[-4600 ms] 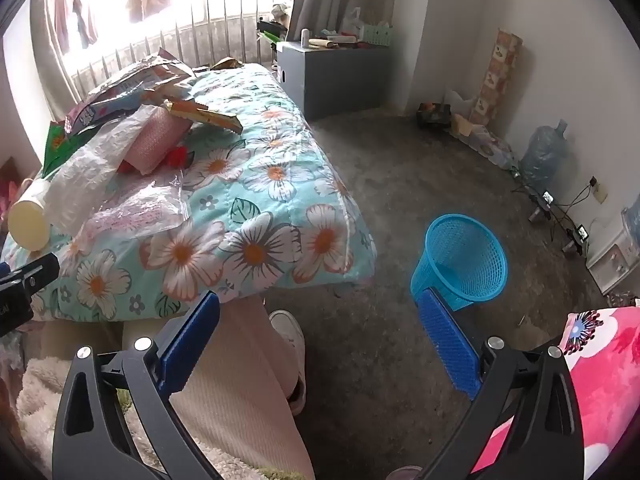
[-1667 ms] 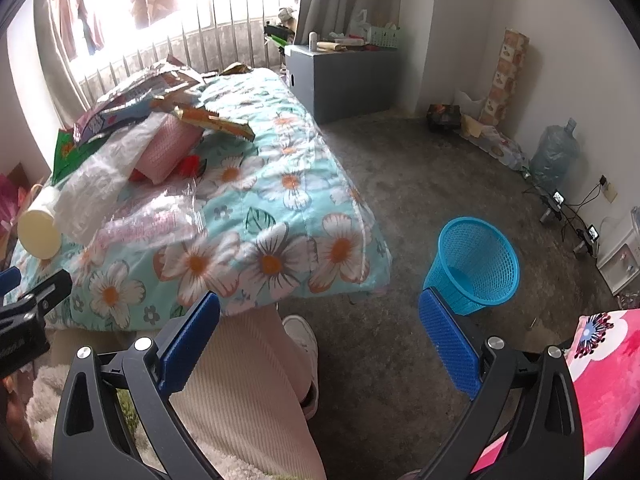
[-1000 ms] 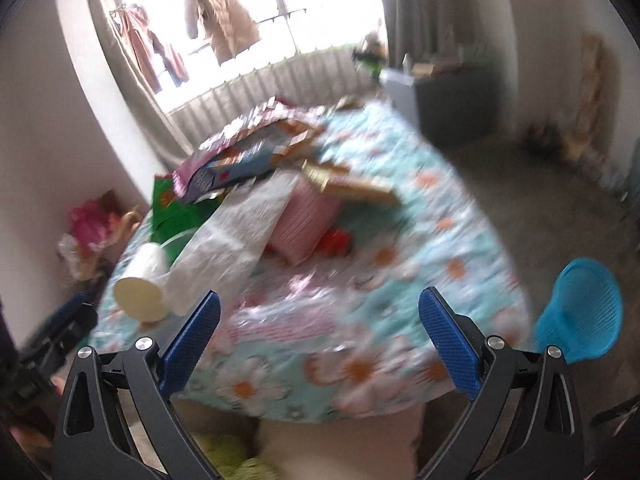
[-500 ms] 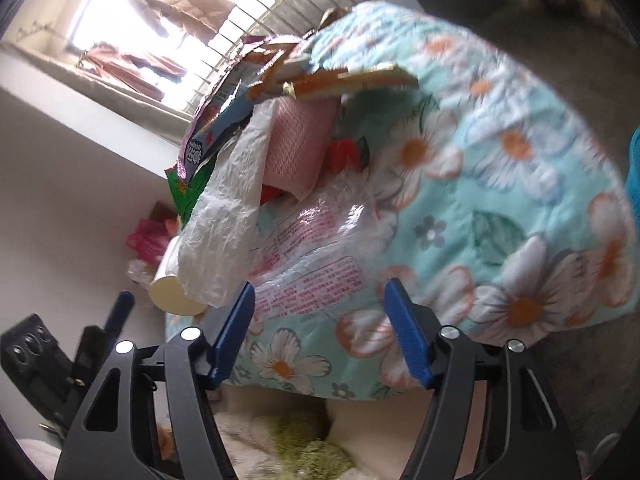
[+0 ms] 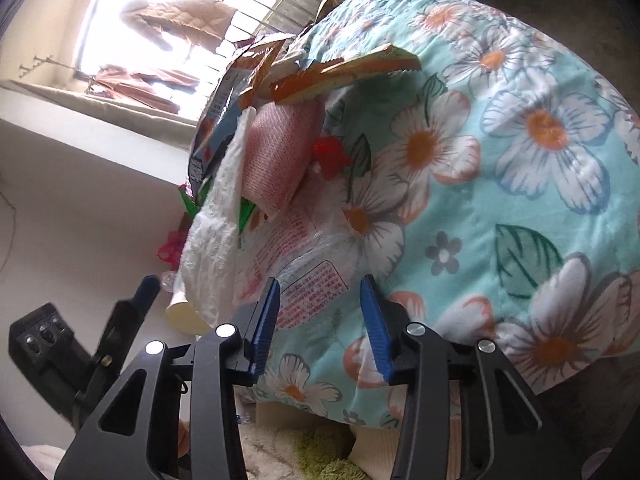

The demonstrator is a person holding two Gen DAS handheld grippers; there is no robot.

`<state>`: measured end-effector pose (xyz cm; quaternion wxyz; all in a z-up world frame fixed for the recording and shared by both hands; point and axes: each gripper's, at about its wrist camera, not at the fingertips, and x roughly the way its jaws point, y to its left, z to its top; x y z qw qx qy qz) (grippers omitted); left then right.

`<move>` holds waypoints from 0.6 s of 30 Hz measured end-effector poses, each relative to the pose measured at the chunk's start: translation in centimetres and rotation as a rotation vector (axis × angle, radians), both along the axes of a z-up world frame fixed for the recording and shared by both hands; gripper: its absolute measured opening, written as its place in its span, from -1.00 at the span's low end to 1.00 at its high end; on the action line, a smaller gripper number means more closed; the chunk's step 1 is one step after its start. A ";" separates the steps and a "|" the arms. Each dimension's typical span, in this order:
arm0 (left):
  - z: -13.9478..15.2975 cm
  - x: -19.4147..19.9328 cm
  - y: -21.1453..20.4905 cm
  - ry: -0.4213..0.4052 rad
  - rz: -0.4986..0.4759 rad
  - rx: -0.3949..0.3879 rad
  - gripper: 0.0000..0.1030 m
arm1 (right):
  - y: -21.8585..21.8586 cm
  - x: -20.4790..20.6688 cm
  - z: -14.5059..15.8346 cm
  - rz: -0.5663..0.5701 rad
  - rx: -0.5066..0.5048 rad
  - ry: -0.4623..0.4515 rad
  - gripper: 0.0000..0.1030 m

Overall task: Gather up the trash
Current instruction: 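Reach the left gripper to the white tissue on the bed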

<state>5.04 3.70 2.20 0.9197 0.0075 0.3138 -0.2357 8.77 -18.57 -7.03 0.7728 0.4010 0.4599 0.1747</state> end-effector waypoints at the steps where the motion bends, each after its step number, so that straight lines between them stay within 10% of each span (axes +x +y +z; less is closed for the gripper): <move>1: 0.0 0.2 -0.2 0.006 0.000 0.001 0.49 | -0.4 -0.2 0.0 -0.005 0.006 0.002 -0.19; 18: -0.7 1.7 -1.1 0.063 0.026 0.055 0.24 | -0.1 0.9 -1.6 0.029 0.206 0.064 0.15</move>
